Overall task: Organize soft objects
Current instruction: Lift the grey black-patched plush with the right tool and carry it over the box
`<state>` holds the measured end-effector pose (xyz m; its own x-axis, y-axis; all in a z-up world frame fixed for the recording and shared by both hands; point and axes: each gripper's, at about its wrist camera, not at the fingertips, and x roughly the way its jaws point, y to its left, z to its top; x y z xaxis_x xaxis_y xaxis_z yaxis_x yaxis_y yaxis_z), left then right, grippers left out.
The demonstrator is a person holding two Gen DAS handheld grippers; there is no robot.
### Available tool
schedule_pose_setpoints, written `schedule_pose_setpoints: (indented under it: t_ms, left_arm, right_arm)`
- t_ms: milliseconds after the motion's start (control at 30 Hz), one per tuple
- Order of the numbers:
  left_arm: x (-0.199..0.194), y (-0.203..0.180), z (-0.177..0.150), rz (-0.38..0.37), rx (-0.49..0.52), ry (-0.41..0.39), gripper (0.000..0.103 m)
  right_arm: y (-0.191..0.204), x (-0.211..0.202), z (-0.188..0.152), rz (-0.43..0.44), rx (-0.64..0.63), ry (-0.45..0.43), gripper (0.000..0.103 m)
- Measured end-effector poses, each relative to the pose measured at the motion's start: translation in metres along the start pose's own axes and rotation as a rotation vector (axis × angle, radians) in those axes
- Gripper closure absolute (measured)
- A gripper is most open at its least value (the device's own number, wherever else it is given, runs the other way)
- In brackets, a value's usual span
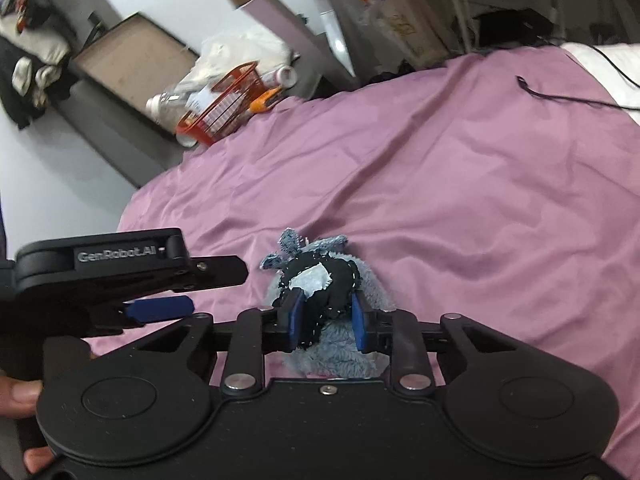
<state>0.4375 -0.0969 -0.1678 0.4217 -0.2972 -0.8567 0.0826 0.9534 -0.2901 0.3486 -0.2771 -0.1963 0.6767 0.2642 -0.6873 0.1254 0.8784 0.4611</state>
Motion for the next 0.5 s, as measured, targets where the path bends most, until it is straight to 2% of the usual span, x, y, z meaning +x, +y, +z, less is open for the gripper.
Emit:
schedule_pose_setpoints:
  t_ms: [333,400,467,500]
  left_arm:
    - [0.034,-0.027,0.009,-0.023,0.017,0.017,0.031]
    - [0.039,-0.032,0.009,-0.014,0.028,0.013,0.037]
    - [0.043,-0.033,0.01,-0.014,0.024,0.017,0.055]
    - [0.044,-0.034,0.01,-0.02,0.022,0.016,0.06]
  right_arm:
    - [-0.016,0.004,0.002,0.009,0.032,-0.004,0.079]
    - [-0.018,0.005,0.002,0.008,0.033,-0.004,0.079]
    - [-0.021,0.005,0.002,0.014,0.04,-0.005,0.079]
    - [-0.022,0.005,0.002,0.015,0.043,-0.005,0.079]
